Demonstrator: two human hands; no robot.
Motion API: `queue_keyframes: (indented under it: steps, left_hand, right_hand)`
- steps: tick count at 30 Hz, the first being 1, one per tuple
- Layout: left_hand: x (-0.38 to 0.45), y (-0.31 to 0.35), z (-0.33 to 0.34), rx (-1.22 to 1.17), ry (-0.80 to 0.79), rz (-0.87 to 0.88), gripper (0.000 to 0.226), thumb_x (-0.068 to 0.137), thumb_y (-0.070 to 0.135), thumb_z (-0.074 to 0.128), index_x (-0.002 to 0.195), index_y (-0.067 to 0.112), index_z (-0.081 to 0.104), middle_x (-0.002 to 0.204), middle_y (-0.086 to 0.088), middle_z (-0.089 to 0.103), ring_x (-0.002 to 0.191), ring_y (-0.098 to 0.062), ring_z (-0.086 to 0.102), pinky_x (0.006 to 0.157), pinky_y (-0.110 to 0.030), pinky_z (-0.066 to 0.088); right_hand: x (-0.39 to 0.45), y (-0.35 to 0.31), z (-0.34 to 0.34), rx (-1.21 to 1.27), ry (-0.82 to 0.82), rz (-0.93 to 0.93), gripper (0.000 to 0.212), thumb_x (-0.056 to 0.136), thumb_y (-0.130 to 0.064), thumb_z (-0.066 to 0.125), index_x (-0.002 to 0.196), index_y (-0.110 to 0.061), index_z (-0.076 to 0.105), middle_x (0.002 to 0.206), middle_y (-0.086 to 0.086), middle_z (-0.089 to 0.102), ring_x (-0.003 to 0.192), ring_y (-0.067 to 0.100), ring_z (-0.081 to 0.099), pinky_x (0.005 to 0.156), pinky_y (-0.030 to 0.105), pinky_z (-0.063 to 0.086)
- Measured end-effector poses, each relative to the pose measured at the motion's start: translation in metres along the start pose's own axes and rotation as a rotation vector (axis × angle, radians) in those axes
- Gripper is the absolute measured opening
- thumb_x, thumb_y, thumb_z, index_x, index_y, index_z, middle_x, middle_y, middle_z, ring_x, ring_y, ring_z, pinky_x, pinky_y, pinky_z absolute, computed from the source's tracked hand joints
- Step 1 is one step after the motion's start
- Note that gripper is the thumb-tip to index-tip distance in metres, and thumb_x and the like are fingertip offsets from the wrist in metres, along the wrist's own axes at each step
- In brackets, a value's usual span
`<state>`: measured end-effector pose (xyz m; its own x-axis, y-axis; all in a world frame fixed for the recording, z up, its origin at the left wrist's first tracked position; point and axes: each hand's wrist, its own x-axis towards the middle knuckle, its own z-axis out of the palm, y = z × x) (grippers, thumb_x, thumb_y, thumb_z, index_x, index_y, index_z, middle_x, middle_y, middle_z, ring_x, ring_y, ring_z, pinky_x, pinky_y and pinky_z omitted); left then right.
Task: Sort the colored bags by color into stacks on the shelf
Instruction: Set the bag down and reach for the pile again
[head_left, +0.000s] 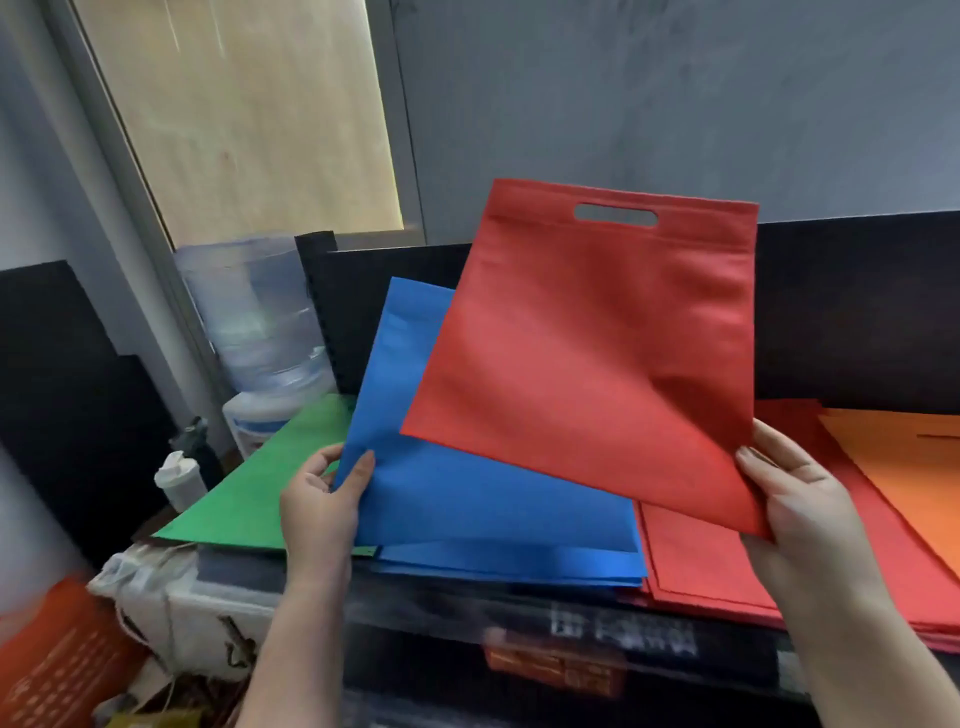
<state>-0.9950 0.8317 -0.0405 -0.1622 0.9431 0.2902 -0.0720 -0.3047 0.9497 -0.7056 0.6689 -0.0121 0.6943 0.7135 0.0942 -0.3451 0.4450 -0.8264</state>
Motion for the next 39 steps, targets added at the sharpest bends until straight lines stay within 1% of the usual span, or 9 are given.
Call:
queue_keyframes:
  steps: [6, 11, 16, 19, 22, 28, 31, 35, 39]
  left_hand:
    - [0.014, -0.030, 0.017, 0.156, -0.167, -0.112, 0.018, 0.087, 0.010, 0.067, 0.103, 0.004, 0.060, 0.087, -0.017, 0.067, 0.075, -0.026, 0.062, 0.073, -0.043, 0.052]
    - [0.014, -0.032, 0.018, 0.385, -0.219, -0.013, 0.022, 0.087, 0.011, 0.067, 0.105, 0.000, 0.062, 0.083, -0.008, 0.066, 0.069, -0.019, 0.060, 0.059, -0.028, 0.044]
    - [0.011, -0.017, 0.016, 0.424, -0.216, 0.146, 0.028, 0.090, 0.015, 0.063, 0.115, 0.002, 0.058, 0.110, -0.007, 0.062, 0.104, -0.022, 0.058, 0.085, -0.028, 0.040]
    - [-0.001, 0.000, 0.024, 0.221, -0.389, 0.129, 0.017, 0.096, 0.021, 0.053, 0.093, 0.009, 0.065, 0.086, 0.002, 0.067, 0.085, -0.010, 0.064, 0.075, -0.021, 0.043]
    - [-0.018, 0.009, 0.041, 0.114, -0.604, 0.076, 0.035, 0.096, 0.022, 0.052, 0.063, 0.018, 0.065, 0.051, 0.010, 0.059, 0.047, -0.002, 0.051, 0.050, -0.011, 0.041]
    - [-0.041, 0.005, 0.082, 0.143, -0.764, 0.084, 0.029, 0.090, 0.006, 0.060, 0.062, 0.009, 0.066, 0.049, 0.006, 0.064, 0.039, -0.007, 0.055, 0.045, -0.011, 0.039]
    - [-0.047, 0.004, 0.104, 0.191, -0.763, 0.111, 0.032, 0.089, 0.008, 0.061, 0.058, 0.012, 0.064, 0.047, 0.008, 0.062, 0.038, -0.005, 0.052, 0.046, -0.011, 0.039]
    - [-0.052, 0.004, 0.132, 0.362, -0.759, 0.140, 0.031, 0.087, 0.013, 0.061, 0.056, 0.015, 0.062, 0.049, 0.007, 0.061, 0.041, -0.008, 0.053, 0.052, -0.022, 0.045]
    - [-0.063, 0.003, 0.152, 0.639, -0.795, 0.182, 0.027, 0.083, 0.020, 0.058, 0.057, 0.015, 0.064, 0.060, 0.002, 0.067, 0.064, -0.022, 0.064, 0.064, -0.034, 0.053]
  right_hand:
    - [-0.020, 0.001, -0.003, -0.040, 0.104, -0.064, 0.032, 0.094, 0.005, 0.044, 0.095, -0.018, 0.065, 0.076, -0.003, 0.074, 0.066, 0.005, 0.069, 0.061, 0.017, 0.056]
    - [-0.033, 0.011, -0.007, -0.107, 0.147, -0.048, 0.031, 0.094, 0.003, 0.045, 0.106, -0.017, 0.065, 0.083, -0.002, 0.075, 0.071, 0.009, 0.070, 0.061, 0.019, 0.057]
    - [-0.043, 0.020, -0.012, -0.154, 0.186, -0.044, 0.031, 0.094, 0.004, 0.045, 0.106, -0.017, 0.065, 0.082, -0.001, 0.075, 0.069, 0.010, 0.071, 0.056, 0.020, 0.055]
    - [-0.050, 0.020, -0.019, -0.194, 0.204, -0.056, 0.031, 0.095, 0.002, 0.045, 0.105, -0.018, 0.065, 0.084, 0.001, 0.075, 0.070, 0.012, 0.071, 0.056, 0.022, 0.056]
    - [-0.055, 0.018, -0.028, -0.238, 0.234, -0.099, 0.030, 0.096, 0.002, 0.045, 0.102, -0.019, 0.066, 0.085, 0.001, 0.074, 0.070, 0.011, 0.070, 0.058, 0.021, 0.057]
    - [-0.051, 0.000, -0.059, -0.436, 0.329, -0.221, 0.028, 0.096, -0.001, 0.049, 0.098, -0.022, 0.067, 0.091, -0.002, 0.070, 0.071, 0.005, 0.068, 0.063, 0.019, 0.056]
    - [-0.037, -0.019, -0.074, -0.651, 0.371, -0.314, 0.026, 0.096, -0.002, 0.050, 0.100, -0.021, 0.067, 0.094, -0.002, 0.069, 0.075, 0.004, 0.066, 0.064, 0.015, 0.053]
    - [-0.015, -0.043, -0.091, -1.150, 0.417, -0.415, 0.025, 0.092, -0.002, 0.055, 0.113, -0.006, 0.067, 0.098, 0.002, 0.065, 0.093, 0.017, 0.061, 0.080, 0.022, 0.042]
    - [0.005, -0.050, -0.112, -1.527, 0.342, -0.361, 0.026, 0.090, -0.002, 0.058, 0.114, -0.003, 0.066, 0.106, 0.015, 0.069, 0.099, 0.031, 0.063, 0.079, 0.025, 0.040]
